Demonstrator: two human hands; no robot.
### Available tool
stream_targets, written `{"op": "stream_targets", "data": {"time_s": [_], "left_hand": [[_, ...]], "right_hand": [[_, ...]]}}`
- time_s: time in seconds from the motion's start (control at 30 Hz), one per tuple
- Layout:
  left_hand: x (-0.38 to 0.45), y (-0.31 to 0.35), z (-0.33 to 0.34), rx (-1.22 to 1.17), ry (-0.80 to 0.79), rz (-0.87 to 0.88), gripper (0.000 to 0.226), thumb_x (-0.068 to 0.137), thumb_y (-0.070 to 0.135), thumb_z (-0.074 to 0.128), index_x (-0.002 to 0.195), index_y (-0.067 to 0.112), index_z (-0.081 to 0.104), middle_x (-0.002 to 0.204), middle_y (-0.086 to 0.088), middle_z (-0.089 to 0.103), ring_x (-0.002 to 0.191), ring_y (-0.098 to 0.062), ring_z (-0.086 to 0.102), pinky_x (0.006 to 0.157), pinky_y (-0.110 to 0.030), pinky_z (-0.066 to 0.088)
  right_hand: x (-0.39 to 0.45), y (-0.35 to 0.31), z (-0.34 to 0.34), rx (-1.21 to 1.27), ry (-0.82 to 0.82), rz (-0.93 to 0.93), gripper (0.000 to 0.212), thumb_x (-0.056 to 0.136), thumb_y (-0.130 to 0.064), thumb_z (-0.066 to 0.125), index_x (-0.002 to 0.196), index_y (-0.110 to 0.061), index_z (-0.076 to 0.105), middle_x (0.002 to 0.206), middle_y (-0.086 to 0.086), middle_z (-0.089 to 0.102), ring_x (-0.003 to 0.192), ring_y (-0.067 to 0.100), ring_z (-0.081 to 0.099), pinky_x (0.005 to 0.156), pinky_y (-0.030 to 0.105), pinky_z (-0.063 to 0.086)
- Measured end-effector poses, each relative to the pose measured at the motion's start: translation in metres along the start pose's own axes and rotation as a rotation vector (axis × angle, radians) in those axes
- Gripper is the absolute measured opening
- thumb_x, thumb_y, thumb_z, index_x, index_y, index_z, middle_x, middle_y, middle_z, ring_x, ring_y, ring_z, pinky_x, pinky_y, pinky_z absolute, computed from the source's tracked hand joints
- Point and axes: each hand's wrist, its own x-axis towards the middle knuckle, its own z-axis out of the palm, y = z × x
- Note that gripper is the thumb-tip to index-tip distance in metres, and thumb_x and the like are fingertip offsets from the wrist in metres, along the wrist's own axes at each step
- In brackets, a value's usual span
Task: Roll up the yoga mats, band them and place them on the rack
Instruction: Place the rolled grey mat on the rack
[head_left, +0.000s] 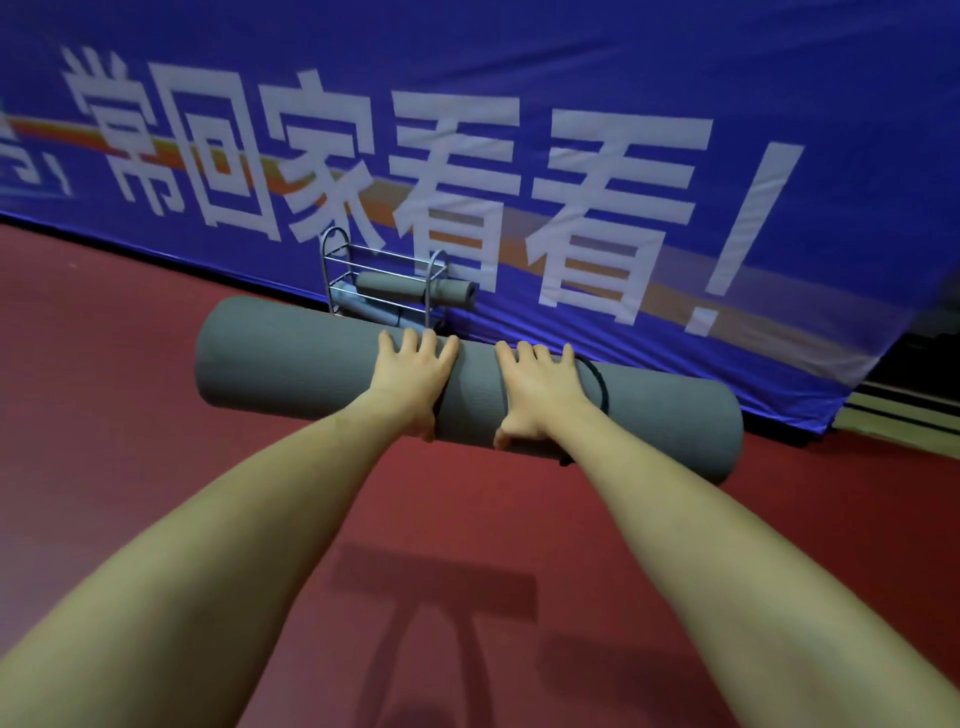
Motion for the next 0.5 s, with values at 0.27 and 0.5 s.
{"op": "stream_targets", "data": {"time_s": [0.27,0.5], "left_hand": [[0.111,-0.077,0.034,-0.010,0.020,0.004,0.126,0.054,0.053,0.084,0.147,0.015,0.008,0.145,-0.012,0.029,0.133,-0.031,0.029,0.107,-0.054,0.027],[0.240,-0.166,0.101,-0.063,0.016,0.038,0.129,0.052,0.056,0.083,0.148,0.016,0.007,0.144,-0.010,0.031,0.131,-0.029,0.031,0.106,-0.052,0.029]], "right_hand": [[0.137,-0.004,-0.003,-0.022,0.020,-0.006,0.123,0.052,-0.061,0.079,0.146,-0.012,0.016,0.139,0.011,0.038,0.129,0.031,0.036,0.110,0.063,0.017],[0.300,-0.018,0.014,-0.012,-0.015,0.006,0.123,0.051,-0.060,0.080,0.146,-0.014,0.017,0.141,0.009,0.038,0.129,0.031,0.036,0.110,0.058,0.022]]}}
